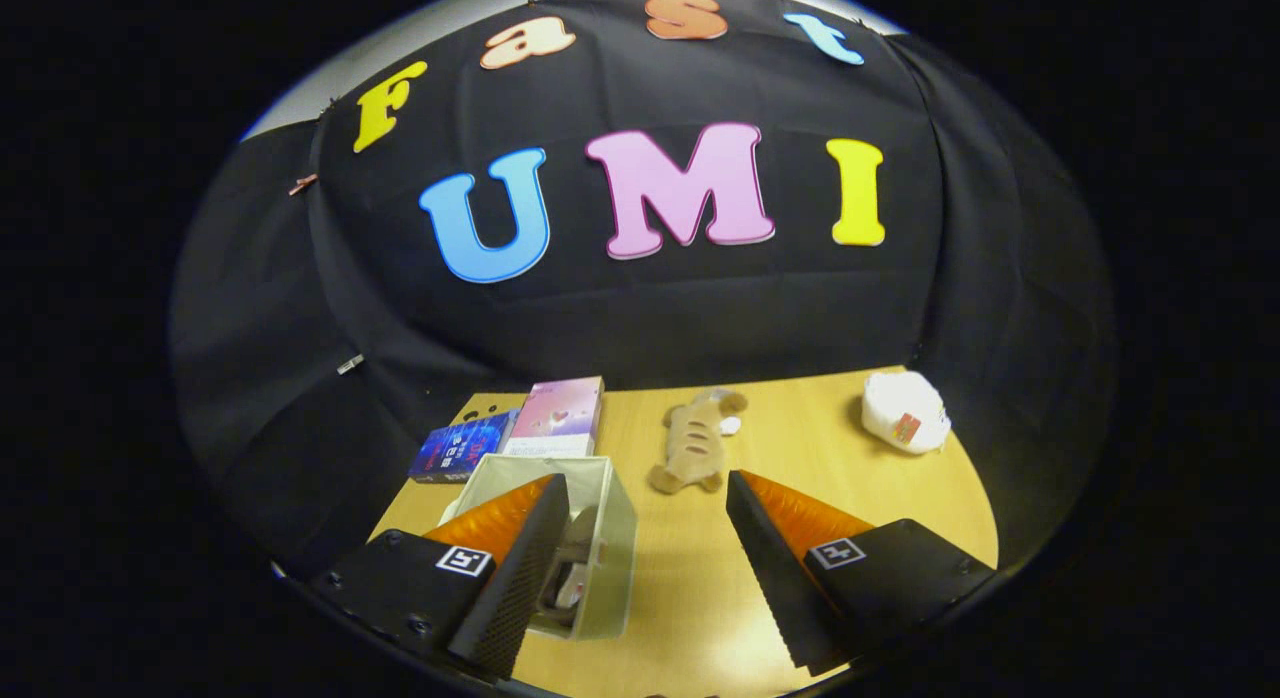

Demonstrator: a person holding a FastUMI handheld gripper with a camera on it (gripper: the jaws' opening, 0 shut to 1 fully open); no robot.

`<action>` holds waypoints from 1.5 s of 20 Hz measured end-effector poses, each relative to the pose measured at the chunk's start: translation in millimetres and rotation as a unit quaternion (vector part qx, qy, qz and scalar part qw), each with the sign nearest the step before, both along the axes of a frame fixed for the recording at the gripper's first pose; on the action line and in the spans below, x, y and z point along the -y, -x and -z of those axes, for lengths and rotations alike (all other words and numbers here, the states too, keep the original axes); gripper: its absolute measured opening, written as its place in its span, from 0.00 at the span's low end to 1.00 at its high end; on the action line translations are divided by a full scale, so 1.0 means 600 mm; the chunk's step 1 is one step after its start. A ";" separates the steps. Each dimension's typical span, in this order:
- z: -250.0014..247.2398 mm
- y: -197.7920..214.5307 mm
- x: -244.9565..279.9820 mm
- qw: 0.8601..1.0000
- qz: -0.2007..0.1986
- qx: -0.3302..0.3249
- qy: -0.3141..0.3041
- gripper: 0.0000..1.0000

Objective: Open the storage box then place both shoes into the box .Put the left shoe in first, then the right shoe, with the right side of both shoes facing outward in a uniform manner.

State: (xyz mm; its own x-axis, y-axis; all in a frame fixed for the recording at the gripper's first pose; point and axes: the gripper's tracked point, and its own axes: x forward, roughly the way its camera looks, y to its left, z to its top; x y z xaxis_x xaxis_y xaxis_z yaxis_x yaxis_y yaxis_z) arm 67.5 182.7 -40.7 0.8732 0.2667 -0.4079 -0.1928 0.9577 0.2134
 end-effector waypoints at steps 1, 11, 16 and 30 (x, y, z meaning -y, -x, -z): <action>-0.023 0.003 0.023 1.000 -0.001 0.025 0.007 0.99; -0.103 0.043 0.257 0.985 0.048 0.162 0.037 0.99; -0.044 0.057 0.300 0.991 0.025 0.130 0.026 0.98; -0.007 0.043 0.283 0.991 -0.050 0.119 0.030 0.99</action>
State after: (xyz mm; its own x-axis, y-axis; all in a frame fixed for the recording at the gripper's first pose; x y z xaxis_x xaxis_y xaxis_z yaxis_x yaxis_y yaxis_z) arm 41.8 13.1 -36.4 0.9172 0.3378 -0.2113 -0.3247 0.9411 0.0948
